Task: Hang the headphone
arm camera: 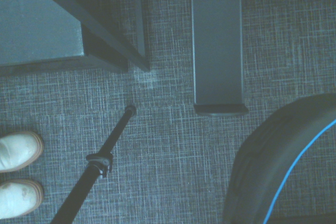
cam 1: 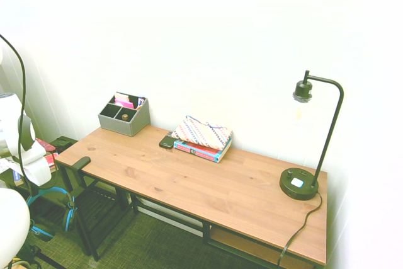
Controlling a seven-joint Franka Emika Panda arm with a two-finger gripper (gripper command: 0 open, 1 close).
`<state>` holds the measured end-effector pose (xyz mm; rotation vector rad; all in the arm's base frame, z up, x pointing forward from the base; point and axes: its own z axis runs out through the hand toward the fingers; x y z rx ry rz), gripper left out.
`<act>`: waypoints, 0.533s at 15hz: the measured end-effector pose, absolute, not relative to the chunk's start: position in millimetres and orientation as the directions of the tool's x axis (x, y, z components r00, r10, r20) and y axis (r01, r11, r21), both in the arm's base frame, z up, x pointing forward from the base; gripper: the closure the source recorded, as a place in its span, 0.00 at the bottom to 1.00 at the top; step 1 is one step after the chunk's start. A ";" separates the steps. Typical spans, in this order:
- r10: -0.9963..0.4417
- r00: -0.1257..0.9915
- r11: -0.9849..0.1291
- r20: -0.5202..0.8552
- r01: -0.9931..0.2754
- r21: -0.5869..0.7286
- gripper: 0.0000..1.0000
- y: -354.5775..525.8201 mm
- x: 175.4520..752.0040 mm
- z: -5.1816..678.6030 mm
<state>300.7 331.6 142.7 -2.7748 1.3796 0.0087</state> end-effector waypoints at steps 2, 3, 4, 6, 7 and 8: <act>-0.804 0.594 -0.593 -0.008 -0.804 -0.045 1.00 342.3 312.7 133.2; -0.808 0.589 -0.589 -0.002 -0.807 -0.043 1.00 346.1 318.4 126.1; -0.808 0.589 -0.589 0.009 -0.807 -0.042 1.00 349.2 323.5 118.7; -0.809 0.586 -0.587 0.036 -0.808 -0.040 1.00 356.5 332.8 103.7; -0.816 0.576 -0.577 0.043 -0.816 -0.038 0.00 359.4 337.0 96.5; -0.822 0.567 -0.569 0.046 -0.822 -0.028 0.00 361.5 340.1 90.3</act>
